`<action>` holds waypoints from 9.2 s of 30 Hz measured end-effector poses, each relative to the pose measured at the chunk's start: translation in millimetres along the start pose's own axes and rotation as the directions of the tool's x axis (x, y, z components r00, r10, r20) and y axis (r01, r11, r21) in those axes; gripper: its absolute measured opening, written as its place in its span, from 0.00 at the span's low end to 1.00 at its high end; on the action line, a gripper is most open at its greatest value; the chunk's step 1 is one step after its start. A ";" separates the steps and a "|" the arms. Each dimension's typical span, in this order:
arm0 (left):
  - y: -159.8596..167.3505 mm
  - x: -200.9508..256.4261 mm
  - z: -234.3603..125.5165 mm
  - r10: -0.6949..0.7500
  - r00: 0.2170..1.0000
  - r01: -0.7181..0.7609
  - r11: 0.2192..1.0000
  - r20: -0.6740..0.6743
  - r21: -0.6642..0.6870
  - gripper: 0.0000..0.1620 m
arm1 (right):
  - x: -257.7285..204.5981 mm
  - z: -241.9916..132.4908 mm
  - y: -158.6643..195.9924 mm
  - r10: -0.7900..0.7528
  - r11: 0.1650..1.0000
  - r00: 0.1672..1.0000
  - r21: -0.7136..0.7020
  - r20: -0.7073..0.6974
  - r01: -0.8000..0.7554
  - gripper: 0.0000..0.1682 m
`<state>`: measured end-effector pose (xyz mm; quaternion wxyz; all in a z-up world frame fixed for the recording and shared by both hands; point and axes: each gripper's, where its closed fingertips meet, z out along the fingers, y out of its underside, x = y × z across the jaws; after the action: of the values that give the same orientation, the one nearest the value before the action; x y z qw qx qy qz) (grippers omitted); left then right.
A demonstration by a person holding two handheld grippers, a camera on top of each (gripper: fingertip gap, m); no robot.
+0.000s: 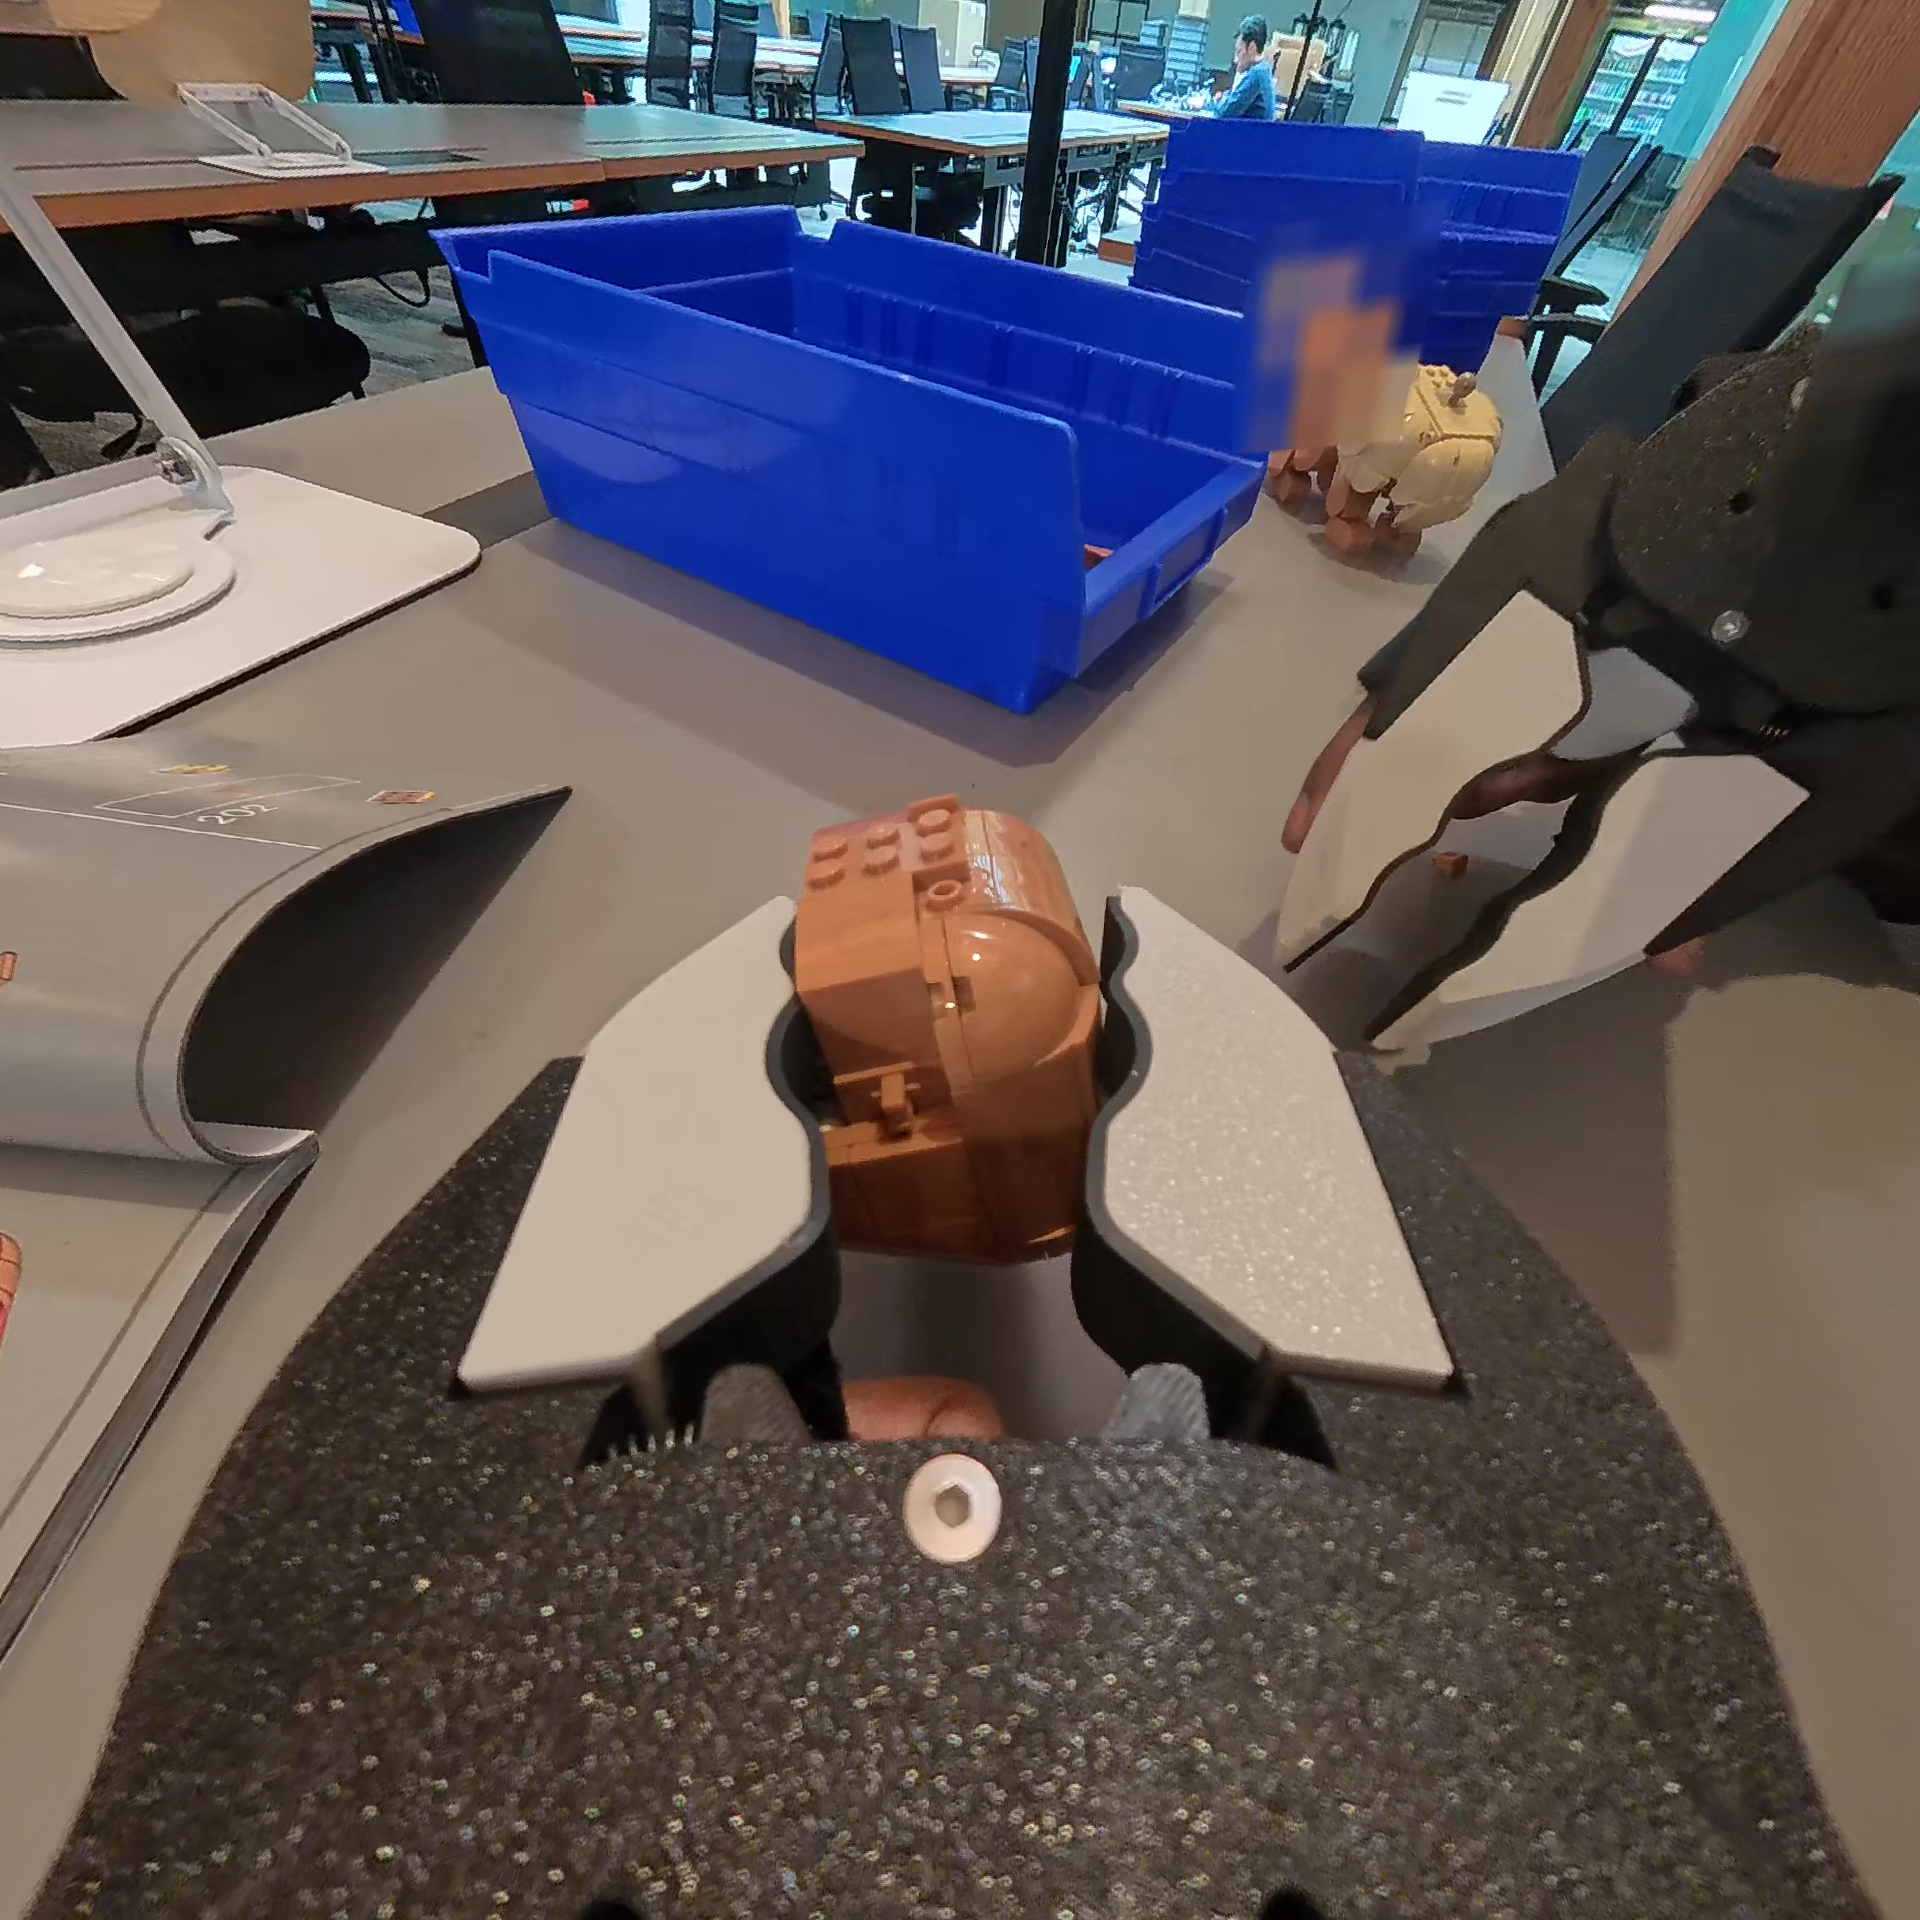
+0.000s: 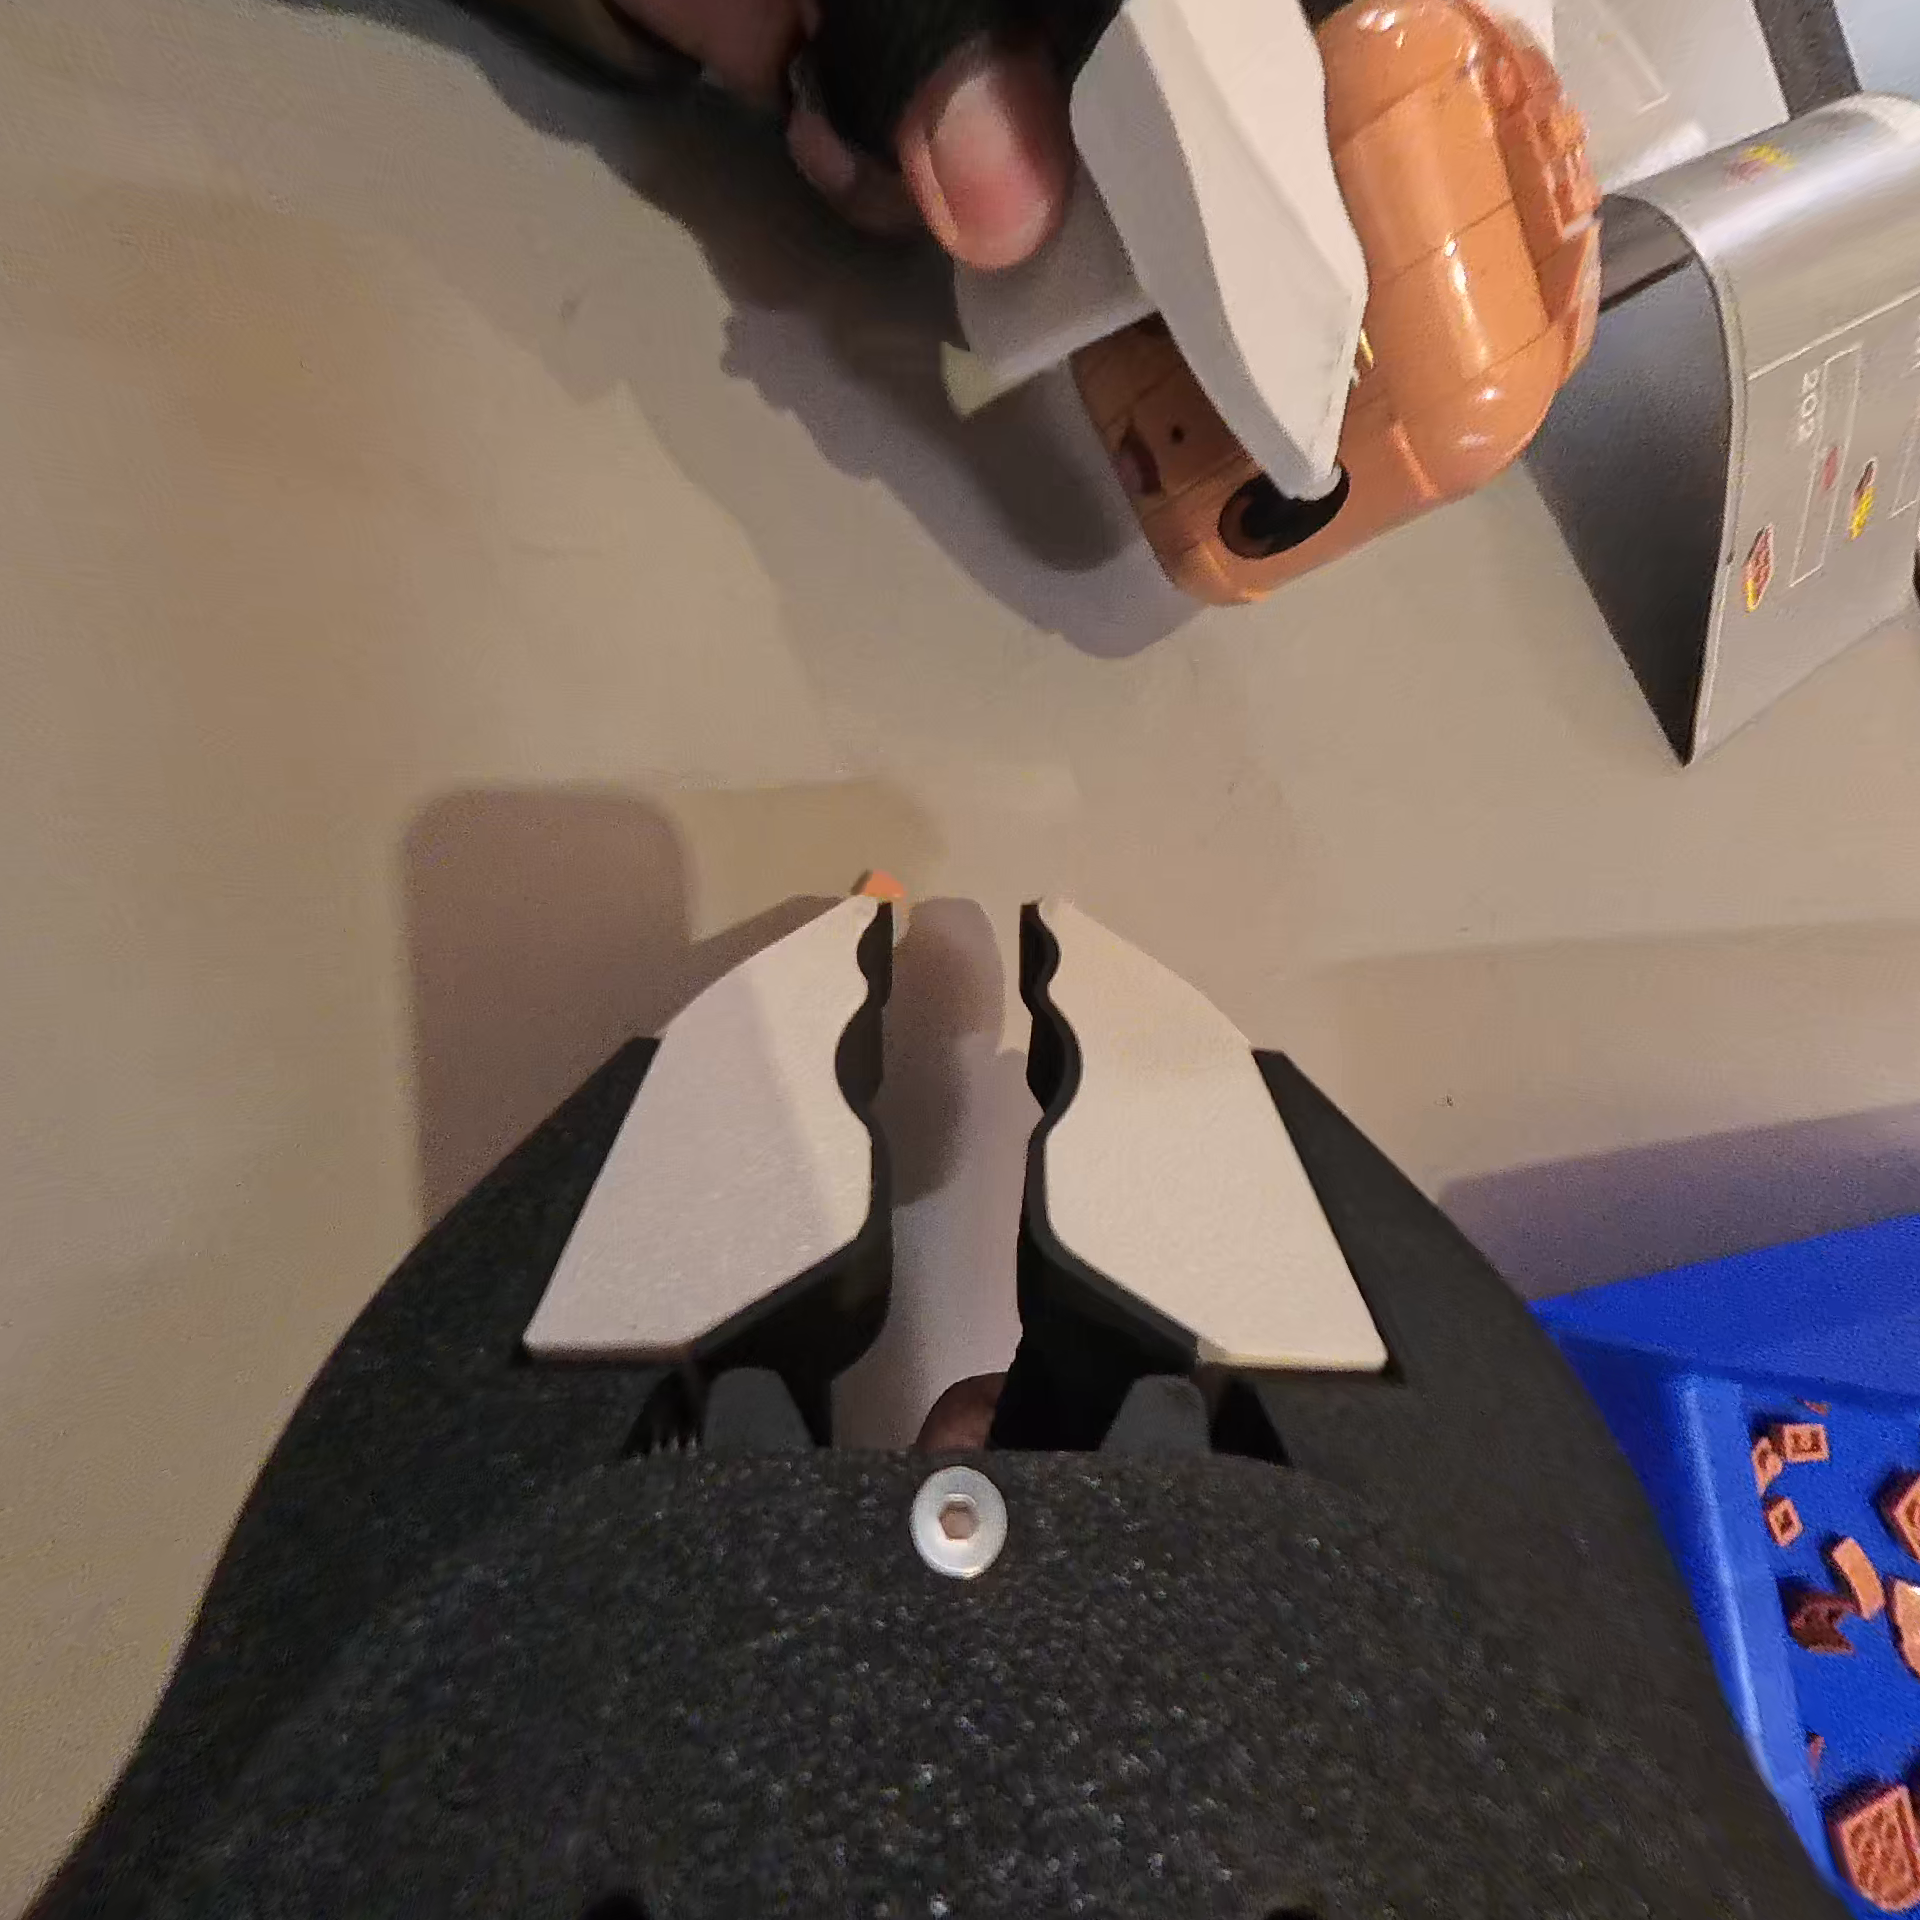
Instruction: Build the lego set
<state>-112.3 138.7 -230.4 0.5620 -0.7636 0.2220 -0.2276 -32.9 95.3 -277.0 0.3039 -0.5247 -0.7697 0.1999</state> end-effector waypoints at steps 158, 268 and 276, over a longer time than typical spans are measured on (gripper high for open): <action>-14.0 -26.2 -19.9 -0.041 0.994 0.035 0.998 0.105 0.054 0.32 | -46.5 74.6 -97.0 -0.084 0.988 0.972 0.145 0.218 0.053 0.14; -29.2 -45.7 -42.3 -0.049 0.986 0.031 0.993 0.157 0.117 0.32 | 2.6 104.6 -90.1 0.061 0.997 0.993 0.031 0.099 -0.064 0.15; -32.1 -47.3 -45.7 -0.052 0.986 0.031 0.991 0.159 0.131 0.32 | -3.5 103.0 -88.5 -0.026 0.998 0.959 0.058 0.284 0.010 0.13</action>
<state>-174.6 141.0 -192.2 0.6210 -0.7465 0.1446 -0.1902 -162.5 60.5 -298.3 0.2065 -0.4748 -0.8042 0.2919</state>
